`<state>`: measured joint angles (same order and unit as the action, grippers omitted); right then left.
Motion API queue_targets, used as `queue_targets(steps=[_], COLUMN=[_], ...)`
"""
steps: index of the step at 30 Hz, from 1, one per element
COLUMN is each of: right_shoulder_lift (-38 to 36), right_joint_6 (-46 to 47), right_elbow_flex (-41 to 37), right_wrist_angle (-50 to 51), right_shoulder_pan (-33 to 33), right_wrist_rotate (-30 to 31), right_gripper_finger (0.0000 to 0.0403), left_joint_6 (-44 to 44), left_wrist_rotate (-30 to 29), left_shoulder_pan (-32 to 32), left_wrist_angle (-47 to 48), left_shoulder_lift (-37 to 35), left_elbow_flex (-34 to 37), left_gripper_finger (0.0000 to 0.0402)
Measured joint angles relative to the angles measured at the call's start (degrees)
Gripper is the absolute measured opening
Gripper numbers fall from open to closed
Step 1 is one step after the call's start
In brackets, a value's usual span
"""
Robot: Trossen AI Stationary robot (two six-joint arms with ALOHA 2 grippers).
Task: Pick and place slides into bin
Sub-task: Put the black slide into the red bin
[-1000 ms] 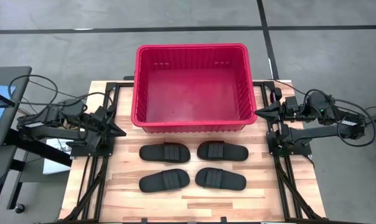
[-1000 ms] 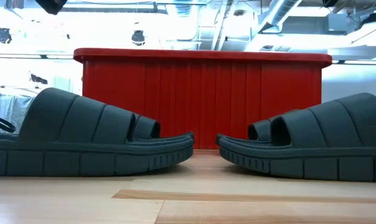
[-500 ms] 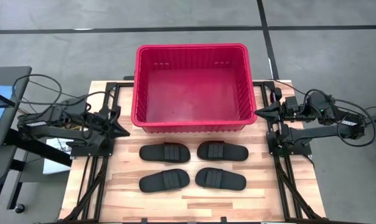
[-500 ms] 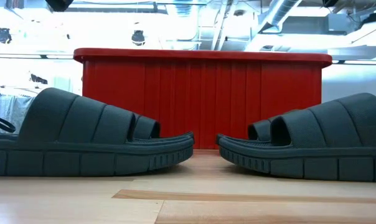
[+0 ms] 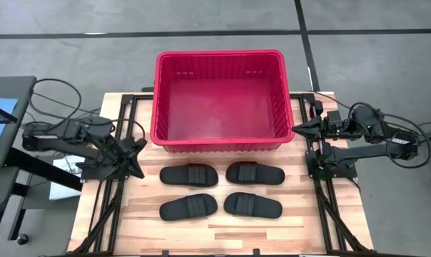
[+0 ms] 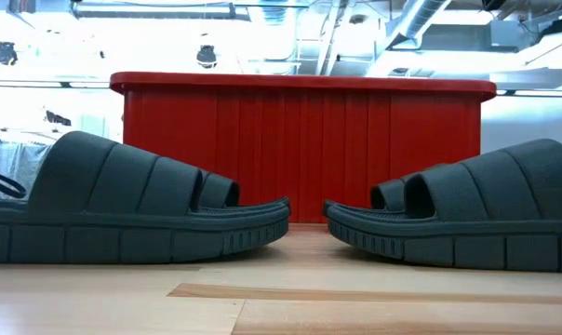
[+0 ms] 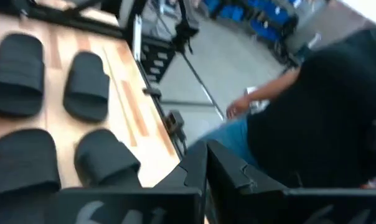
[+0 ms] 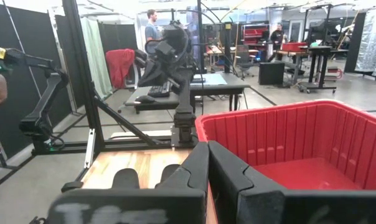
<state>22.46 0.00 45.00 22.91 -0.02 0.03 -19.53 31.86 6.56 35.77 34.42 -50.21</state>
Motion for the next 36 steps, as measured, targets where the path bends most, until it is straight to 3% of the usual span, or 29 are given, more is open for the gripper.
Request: queue_targets(steps=[6,10,21,26,32,36], right_shoulder_lift=[0.00,0.00,0.00,0.00,0.00,0.00], right_joint_6=[0.01,0.01,0.01,0.01,0.01,0.01], right_elbow_flex=[0.00,0.01,0.01,0.01,0.01,0.01], right_wrist_angle=[0.00,0.00,-0.02,0.00,0.00,0.00], right_shoulder_pan=[0.01,0.00,0.00,0.01,0.00,0.01], right_wrist_rotate=[0.00,0.00,0.00,0.00,0.00,0.00], right_gripper_finger=[0.0000,0.0000,0.0000,0.0000,0.0000,0.0000], left_joint_6=[0.03,-7.99,-17.90,-15.64,-6.22,1.45], left_wrist_rotate=[-8.68,-12.97,-11.89,-11.21,-11.16,-14.19], left_shoulder_pan=[5.18,7.46,15.82,23.99,32.54,35.97], left_wrist_angle=[11.47,14.81,18.52,18.51,18.97,19.22], left_shoulder_lift=[3.35,5.51,16.99,23.80,30.62,33.24], left_elbow_flex=[-3.97,-3.98,-3.98,-3.98,-3.96,-3.96], left_gripper_finger=[0.0000,0.0000,0.0000,0.0000,0.0000,0.0000])
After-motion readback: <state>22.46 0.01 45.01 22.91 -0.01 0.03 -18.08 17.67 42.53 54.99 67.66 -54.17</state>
